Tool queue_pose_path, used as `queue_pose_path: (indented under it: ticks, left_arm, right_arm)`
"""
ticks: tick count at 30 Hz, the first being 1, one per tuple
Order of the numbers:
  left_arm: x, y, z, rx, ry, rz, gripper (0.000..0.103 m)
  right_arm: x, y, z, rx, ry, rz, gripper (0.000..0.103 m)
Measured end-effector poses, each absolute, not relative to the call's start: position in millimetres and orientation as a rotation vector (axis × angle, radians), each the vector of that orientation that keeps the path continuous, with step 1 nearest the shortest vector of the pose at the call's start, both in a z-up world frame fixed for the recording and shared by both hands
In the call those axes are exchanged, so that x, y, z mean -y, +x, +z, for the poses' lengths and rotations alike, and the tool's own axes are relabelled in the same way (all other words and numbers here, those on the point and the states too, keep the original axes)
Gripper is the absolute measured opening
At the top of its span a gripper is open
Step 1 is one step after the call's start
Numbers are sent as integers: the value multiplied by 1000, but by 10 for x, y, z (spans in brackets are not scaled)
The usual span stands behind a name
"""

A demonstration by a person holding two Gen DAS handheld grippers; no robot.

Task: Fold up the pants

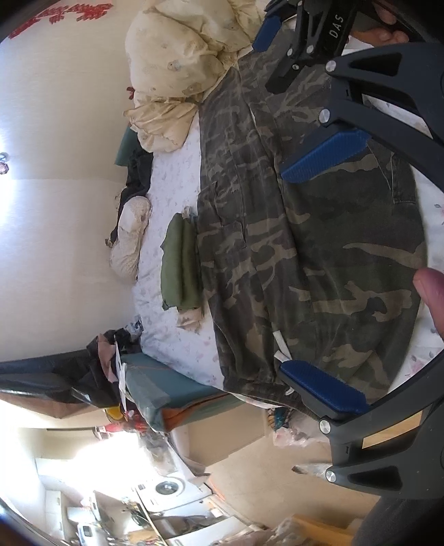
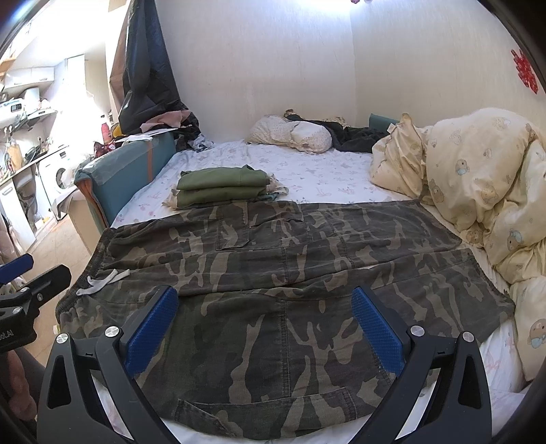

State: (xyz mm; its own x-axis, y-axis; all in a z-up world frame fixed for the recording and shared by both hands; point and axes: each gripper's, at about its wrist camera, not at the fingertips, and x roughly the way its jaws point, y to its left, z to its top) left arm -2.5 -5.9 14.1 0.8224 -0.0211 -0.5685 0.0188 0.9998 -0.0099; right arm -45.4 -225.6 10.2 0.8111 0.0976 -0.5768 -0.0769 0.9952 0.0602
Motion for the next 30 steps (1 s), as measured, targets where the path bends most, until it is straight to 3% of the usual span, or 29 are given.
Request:
queue_pose_path:
  ticks: [9,15,20,23,26,27,29,30]
  left_arm:
    - [-127,122,154,-690,13,-9,103]
    - [-1135,334,-176,-894,-136,217,102]
    - [-1941,292,-758,-1053,-447,375,97]
    - [-2112,294,-1189,-1129,-582,421,81]
    - [-2163,386,-1557,-1162,-646,409,54]
    - [-2164,425,-1650,-1157,-662,400,34]
    - [-2155,404,-1702,-1142,-707,423,29]
    - [-2112,400,-1636,-1114,-684,444,19]
  right_arm:
    - [2414,-465,209,-631,113,90,103]
    - [2607,-447,269,-682,185,104,103]
    - [2894,-392,279,-719,395,191,103]
    - [2943,-351,249,-734,419,182,103]
    - [2919,-334,208,-755,419,188,103]
    - [2904,-334,192,-760,415,190,103]
    - [2888,-338,170,-767,403,192,103]
    - [2876,-338,158,-769,393,188,103]
